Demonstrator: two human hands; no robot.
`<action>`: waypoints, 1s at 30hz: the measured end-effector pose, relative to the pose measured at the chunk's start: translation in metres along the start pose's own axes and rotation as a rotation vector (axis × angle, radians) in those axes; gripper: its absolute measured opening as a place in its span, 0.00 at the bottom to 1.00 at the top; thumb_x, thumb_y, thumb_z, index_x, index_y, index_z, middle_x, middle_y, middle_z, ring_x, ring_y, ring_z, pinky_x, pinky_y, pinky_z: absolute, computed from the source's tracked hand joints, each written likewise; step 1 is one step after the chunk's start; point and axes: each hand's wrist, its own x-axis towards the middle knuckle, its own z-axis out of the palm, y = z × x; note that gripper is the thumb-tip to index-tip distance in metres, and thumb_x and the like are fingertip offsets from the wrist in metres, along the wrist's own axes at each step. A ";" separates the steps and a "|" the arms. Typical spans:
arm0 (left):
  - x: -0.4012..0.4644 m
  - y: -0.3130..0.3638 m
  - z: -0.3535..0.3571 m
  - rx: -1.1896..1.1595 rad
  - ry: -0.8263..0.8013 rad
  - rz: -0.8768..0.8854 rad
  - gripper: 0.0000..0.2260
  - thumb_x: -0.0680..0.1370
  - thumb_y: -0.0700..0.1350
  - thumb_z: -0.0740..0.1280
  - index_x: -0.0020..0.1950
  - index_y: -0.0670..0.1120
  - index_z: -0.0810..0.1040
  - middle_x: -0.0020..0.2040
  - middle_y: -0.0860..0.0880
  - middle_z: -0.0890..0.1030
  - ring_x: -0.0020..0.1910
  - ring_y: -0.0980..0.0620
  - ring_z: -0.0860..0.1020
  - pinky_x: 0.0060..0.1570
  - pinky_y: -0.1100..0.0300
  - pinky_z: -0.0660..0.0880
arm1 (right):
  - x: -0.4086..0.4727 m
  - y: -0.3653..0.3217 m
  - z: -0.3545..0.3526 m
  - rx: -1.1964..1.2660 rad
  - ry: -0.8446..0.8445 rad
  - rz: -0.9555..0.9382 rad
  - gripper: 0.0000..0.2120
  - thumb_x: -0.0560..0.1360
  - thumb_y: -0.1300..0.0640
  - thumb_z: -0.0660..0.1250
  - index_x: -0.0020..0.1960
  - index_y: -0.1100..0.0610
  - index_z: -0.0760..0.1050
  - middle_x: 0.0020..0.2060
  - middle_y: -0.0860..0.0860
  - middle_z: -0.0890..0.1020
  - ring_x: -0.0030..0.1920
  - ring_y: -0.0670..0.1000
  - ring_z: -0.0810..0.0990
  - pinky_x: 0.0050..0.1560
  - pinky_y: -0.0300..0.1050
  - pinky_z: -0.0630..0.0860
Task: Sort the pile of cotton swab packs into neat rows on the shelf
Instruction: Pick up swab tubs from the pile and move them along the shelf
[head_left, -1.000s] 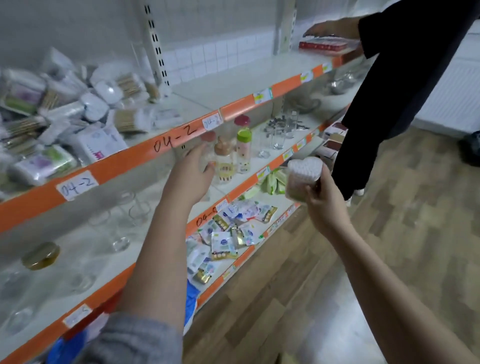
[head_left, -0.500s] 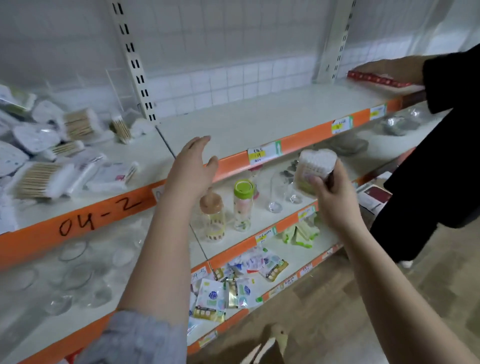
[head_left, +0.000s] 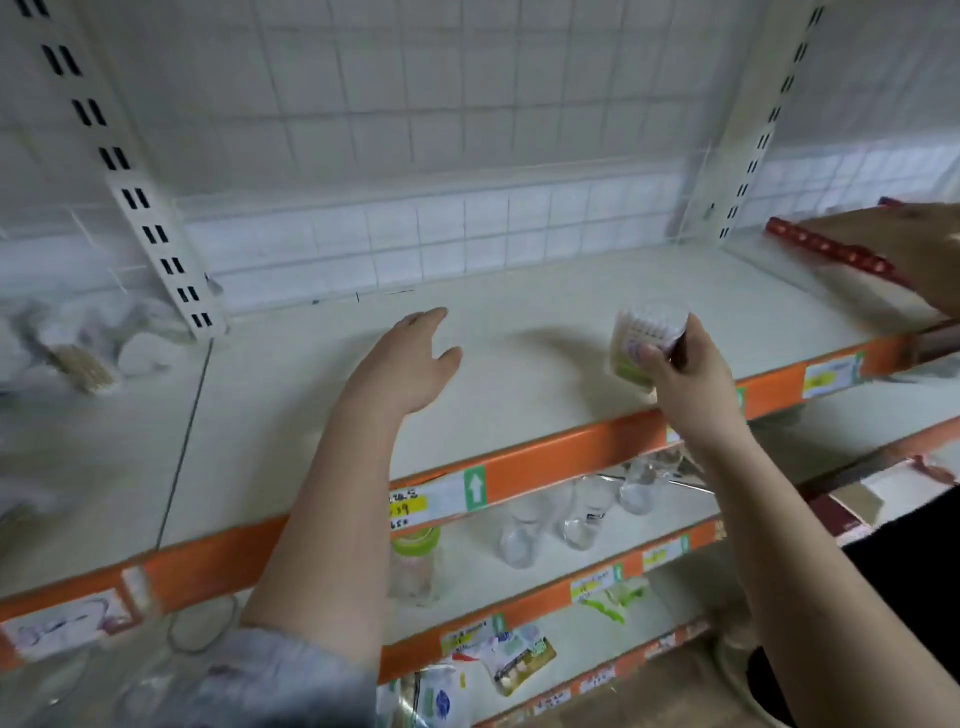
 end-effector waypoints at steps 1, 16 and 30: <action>0.007 0.007 0.005 0.008 0.005 -0.023 0.25 0.80 0.49 0.60 0.76 0.48 0.58 0.76 0.48 0.59 0.74 0.51 0.59 0.71 0.59 0.55 | 0.015 0.008 -0.004 0.017 -0.017 0.002 0.13 0.76 0.62 0.64 0.59 0.58 0.72 0.50 0.50 0.79 0.50 0.49 0.76 0.47 0.38 0.68; 0.062 0.113 0.081 0.021 0.055 -0.289 0.26 0.81 0.50 0.59 0.76 0.48 0.56 0.76 0.50 0.59 0.74 0.51 0.58 0.71 0.58 0.55 | 0.202 0.097 -0.059 0.133 -0.211 0.095 0.15 0.75 0.60 0.65 0.56 0.69 0.69 0.55 0.66 0.77 0.45 0.55 0.76 0.44 0.42 0.70; 0.088 0.135 0.097 0.061 -0.031 -0.312 0.25 0.81 0.50 0.59 0.76 0.49 0.56 0.76 0.50 0.59 0.74 0.52 0.58 0.69 0.60 0.56 | 0.278 0.129 -0.048 0.018 -0.139 0.130 0.18 0.76 0.56 0.65 0.61 0.64 0.69 0.52 0.53 0.78 0.49 0.50 0.76 0.46 0.38 0.68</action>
